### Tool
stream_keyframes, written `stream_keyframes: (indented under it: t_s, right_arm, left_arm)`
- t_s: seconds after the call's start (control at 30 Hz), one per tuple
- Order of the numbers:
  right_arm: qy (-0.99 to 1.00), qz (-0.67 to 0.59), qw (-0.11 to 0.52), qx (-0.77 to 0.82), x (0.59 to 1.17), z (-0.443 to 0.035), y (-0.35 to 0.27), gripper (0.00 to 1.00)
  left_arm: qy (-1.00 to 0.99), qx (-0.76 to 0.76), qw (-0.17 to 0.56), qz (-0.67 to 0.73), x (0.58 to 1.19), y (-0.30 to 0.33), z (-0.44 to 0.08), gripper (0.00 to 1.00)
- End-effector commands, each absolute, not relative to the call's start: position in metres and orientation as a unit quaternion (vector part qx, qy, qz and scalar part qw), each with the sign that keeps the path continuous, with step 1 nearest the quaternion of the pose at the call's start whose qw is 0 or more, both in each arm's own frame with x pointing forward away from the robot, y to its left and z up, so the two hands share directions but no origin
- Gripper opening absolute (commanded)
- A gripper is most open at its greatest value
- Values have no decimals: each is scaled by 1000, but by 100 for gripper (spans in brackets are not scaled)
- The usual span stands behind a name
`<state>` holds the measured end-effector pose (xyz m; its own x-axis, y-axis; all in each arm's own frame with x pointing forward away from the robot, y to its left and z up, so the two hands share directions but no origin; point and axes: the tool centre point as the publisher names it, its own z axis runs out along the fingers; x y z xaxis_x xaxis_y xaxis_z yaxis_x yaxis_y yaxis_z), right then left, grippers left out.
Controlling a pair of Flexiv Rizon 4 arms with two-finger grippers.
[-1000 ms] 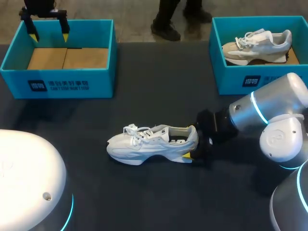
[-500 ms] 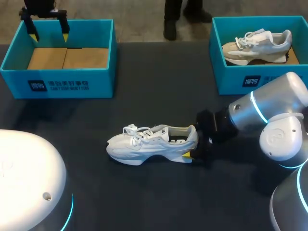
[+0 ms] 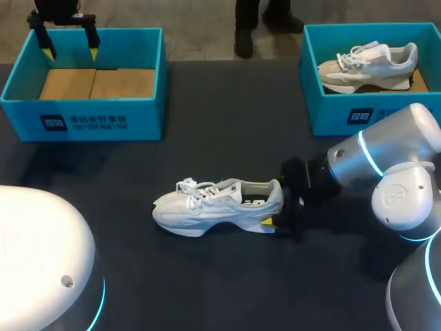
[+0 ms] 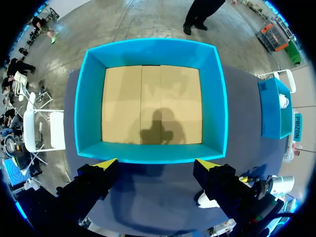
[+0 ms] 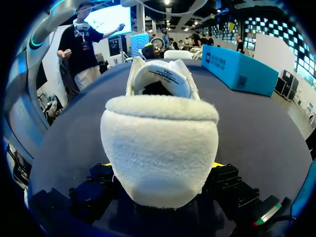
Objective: Take the shoe out of the shoebox, open the shoe tongue, remove and reinsert the insole, then place the shoe into the shoebox
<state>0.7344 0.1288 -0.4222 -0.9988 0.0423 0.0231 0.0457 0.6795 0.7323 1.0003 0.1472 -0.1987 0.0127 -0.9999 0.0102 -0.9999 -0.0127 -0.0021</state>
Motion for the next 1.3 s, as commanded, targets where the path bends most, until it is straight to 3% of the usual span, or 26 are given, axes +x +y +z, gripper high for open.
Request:
stream_keyframes:
  t_s: [0.03,0.4,1.3]
  right_arm:
    - [-917,-399,2,-24,737,-426,132,0]
    - [-917,-399,2,-24,737,-426,132,0]
    - [-917,-399,2,-24,737,-426,132,0]
  left_arm:
    - [-696,718,-6,22,986,139,-193,100]
    - [-688,725,-27,19,943,94,-184,100]
    - [-694,719,3,36,818,-21,-212,100]
